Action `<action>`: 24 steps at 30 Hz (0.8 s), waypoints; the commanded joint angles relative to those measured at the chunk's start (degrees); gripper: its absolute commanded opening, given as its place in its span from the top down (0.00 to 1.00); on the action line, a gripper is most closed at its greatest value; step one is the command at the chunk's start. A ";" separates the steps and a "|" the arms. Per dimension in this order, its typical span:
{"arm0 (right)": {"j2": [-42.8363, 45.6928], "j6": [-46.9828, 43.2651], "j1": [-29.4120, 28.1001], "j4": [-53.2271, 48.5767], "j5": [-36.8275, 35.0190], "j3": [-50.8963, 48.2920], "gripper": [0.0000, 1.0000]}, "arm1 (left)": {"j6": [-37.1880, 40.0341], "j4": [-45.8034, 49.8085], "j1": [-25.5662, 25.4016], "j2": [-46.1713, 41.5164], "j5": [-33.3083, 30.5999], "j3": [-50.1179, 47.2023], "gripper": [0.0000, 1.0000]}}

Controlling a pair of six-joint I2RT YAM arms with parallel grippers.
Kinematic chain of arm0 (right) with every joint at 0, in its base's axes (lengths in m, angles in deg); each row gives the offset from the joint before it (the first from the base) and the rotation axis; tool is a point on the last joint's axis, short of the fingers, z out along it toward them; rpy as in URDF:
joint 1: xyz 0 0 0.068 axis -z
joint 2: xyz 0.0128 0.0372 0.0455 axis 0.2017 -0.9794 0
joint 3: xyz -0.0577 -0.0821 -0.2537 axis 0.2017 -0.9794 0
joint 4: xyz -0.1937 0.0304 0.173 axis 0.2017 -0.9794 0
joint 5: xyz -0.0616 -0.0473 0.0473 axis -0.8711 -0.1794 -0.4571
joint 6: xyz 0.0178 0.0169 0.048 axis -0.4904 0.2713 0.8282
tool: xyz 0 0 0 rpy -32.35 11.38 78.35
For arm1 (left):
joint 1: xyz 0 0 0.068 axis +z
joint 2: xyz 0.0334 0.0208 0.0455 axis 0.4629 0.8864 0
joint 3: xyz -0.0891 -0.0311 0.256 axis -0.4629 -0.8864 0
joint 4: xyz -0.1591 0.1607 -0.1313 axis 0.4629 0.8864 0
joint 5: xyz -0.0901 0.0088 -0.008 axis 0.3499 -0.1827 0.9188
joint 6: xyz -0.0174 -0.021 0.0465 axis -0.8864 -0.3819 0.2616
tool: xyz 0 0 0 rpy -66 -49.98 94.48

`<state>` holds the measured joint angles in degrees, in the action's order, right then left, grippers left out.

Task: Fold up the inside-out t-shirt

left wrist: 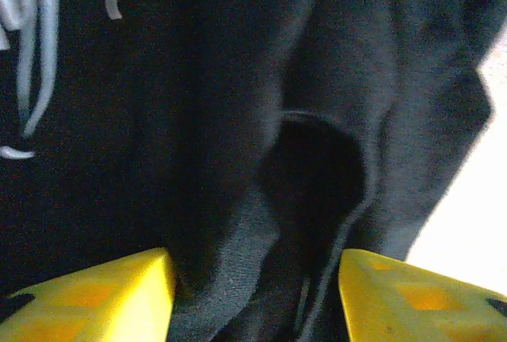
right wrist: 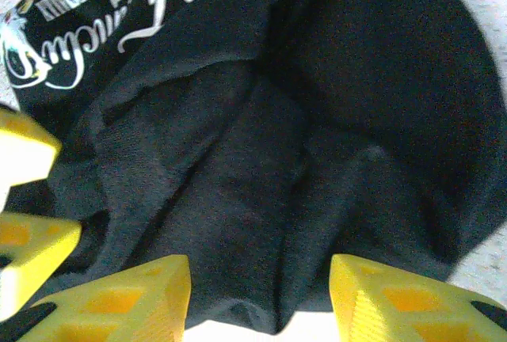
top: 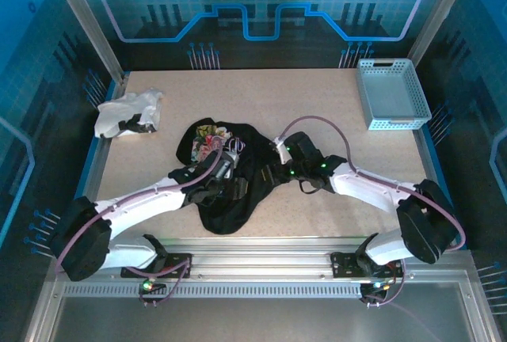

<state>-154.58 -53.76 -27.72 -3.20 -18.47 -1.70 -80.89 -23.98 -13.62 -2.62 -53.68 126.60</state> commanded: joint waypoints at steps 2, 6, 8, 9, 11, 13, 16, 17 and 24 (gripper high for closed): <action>3.10 0.75 1.92 -0.19 -0.80 -1.65 0.49 | -0.02 -3.55 -1.28 1.01 1.30 1.08 0.49; 3.62 0.76 2.79 0.08 -0.40 -2.40 0.49 | -0.80 -5.90 -1.33 3.52 3.64 1.24 0.55; 3.52 0.71 2.90 0.07 -0.24 -2.70 0.49 | -0.96 -6.51 -1.41 4.02 4.21 1.40 0.56; 3.55 0.67 2.92 0.02 -0.19 -2.86 0.49 | -1.03 -6.40 -1.43 4.01 4.25 1.47 0.57; 3.64 0.73 2.97 0.12 -0.28 -3.25 0.49 | -0.86 -5.09 -1.84 3.49 3.13 1.75 0.57; 3.89 0.75 3.05 0.05 -0.45 -3.86 0.49 | -0.38 -2.20 -3.02 1.90 -0.15 1.80 0.56; 4.33 0.74 3.38 0.26 -0.49 -4.63 0.49 | -0.26 2.47 -5.26 -0.85 -3.70 1.37 0.51; 4.32 0.74 3.48 0.17 -0.46 -4.74 0.49 | -0.41 4.23 -5.83 -1.59 -4.22 1.21 0.49; 4.21 0.55 1.82 0.82 5.42 -6.07 0.49 | -5.73 16.04 -8.47 -7.36 1.09 -1.78 0.46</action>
<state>-151.43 -53.61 -25.05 -2.79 -16.61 -6.29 -83.29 -15.59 -21.66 -7.84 -55.10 126.47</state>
